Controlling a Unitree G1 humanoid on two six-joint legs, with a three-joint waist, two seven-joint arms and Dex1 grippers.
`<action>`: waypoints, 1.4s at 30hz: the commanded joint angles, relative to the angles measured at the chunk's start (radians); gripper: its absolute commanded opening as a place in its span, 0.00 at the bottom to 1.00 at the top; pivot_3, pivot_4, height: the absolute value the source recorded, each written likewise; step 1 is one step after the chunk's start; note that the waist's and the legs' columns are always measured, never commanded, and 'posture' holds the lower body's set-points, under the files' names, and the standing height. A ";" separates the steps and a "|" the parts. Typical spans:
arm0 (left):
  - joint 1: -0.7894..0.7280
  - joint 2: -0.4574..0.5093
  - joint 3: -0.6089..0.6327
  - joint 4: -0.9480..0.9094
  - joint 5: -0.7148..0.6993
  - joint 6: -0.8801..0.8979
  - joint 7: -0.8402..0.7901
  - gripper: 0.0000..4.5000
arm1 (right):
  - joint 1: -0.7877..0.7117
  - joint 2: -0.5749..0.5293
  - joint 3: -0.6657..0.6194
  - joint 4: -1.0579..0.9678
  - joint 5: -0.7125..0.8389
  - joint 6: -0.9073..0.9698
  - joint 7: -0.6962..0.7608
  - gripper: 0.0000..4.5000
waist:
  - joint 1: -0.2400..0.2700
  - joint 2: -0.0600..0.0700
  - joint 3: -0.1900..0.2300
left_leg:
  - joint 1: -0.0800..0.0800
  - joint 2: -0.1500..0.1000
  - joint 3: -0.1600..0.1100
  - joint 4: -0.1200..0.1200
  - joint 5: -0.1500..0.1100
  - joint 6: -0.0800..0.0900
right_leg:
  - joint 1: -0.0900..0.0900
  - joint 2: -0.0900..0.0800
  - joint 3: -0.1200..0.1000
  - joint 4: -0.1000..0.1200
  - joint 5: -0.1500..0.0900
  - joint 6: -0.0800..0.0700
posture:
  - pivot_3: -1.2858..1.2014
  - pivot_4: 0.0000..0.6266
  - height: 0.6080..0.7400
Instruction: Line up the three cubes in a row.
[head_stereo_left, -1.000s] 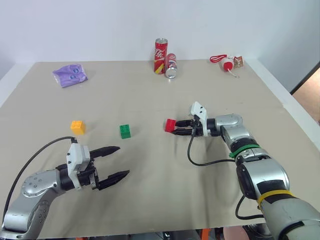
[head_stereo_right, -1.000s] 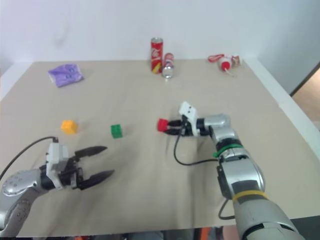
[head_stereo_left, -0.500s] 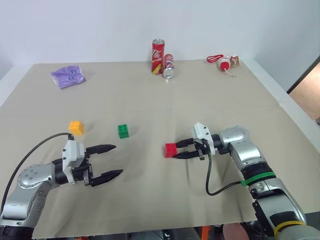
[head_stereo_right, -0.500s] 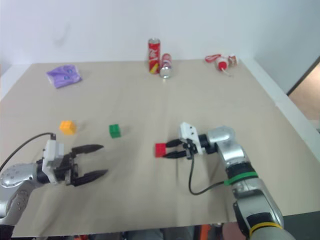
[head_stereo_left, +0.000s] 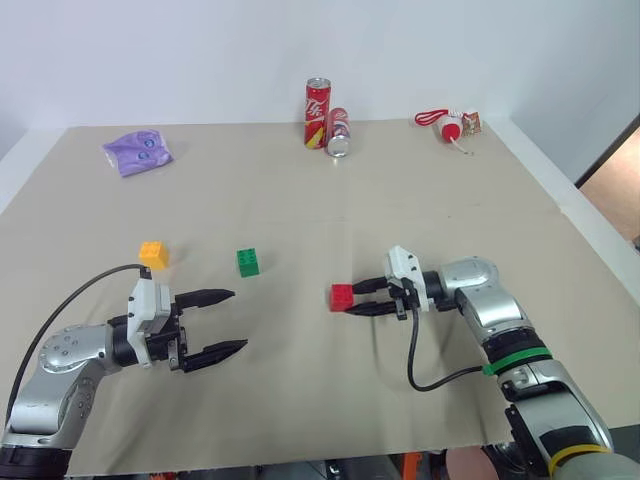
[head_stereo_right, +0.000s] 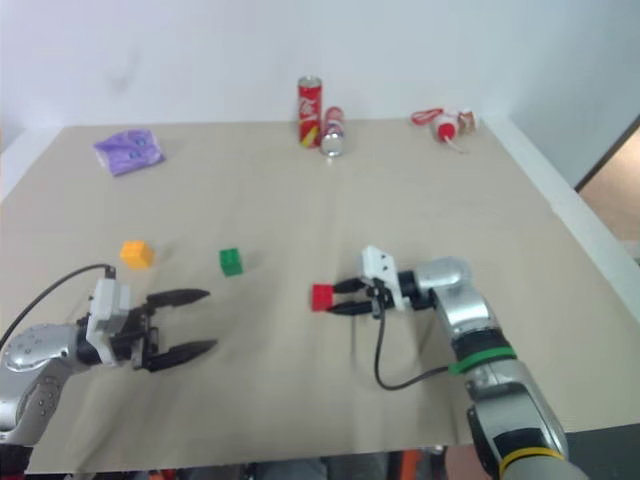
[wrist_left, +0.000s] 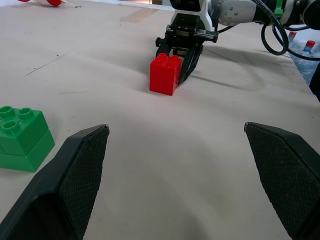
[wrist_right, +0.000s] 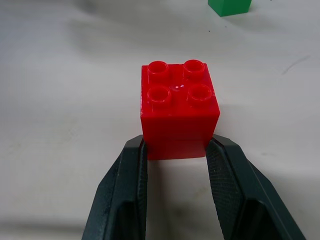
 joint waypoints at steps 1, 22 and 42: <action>0.004 -0.001 0.006 -0.025 -0.009 -0.008 0.004 1.00 | -0.048 -0.041 -0.029 0.055 -0.009 -0.031 0.026 0.25 | 0.000 0.000 0.000 | 0.000 0.000 0.000 0.000 0.000 0.000 | 0.000 0.000 0.000 0.000 0.000 0.000 | 0.52 0.24 1.00; 0.017 -0.022 0.005 0.016 -0.004 -0.043 -0.010 1.00 | -0.085 -0.064 -0.031 0.141 -0.014 -0.078 0.079 0.25 | -0.002 0.000 0.000 | 0.000 0.000 0.000 0.000 0.000 0.000 | 0.000 0.000 0.000 0.000 0.000 0.000 | 0.52 0.24 1.00; 0.019 -0.044 0.009 0.101 0.014 -0.125 -0.042 1.00 | -0.123 -0.037 -0.033 0.232 -0.071 -0.116 0.055 0.92 | -0.010 -0.001 -0.001 | 0.003 0.003 0.002 0.001 0.000 0.000 | 0.000 0.002 0.001 0.000 0.002 -0.001 | 0.52 0.24 1.00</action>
